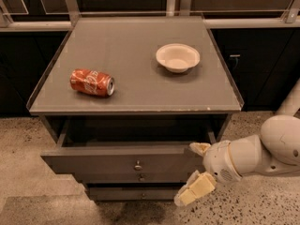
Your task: Open top drawer
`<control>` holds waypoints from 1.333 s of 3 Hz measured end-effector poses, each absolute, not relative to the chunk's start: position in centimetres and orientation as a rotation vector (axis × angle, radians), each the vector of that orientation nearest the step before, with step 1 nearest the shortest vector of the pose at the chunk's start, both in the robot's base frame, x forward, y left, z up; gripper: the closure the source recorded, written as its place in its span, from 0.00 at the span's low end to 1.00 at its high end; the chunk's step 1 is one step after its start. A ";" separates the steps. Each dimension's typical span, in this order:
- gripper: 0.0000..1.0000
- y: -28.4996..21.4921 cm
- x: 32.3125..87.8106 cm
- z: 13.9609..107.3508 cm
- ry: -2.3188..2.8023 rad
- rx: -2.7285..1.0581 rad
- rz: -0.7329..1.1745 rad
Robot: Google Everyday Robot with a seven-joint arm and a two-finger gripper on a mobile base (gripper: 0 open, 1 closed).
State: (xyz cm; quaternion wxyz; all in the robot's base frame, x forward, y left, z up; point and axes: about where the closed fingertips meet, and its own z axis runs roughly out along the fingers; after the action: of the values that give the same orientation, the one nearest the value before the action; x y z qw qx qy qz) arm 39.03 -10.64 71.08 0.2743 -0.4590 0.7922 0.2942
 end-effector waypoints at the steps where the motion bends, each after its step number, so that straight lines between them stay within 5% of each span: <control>1: 0.00 -10.1 40.3 70.9 2.120 -1.213 0.784; 4: 0.00 -7.6 41.9 68.7 2.114 -1.269 0.817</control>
Offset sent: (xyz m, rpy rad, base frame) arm 0.0546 0.0389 -0.0302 0.1189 -0.0456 -0.0257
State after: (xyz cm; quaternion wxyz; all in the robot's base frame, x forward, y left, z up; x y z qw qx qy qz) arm 41.93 -7.62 68.74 0.2687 -0.4705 0.7841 0.3028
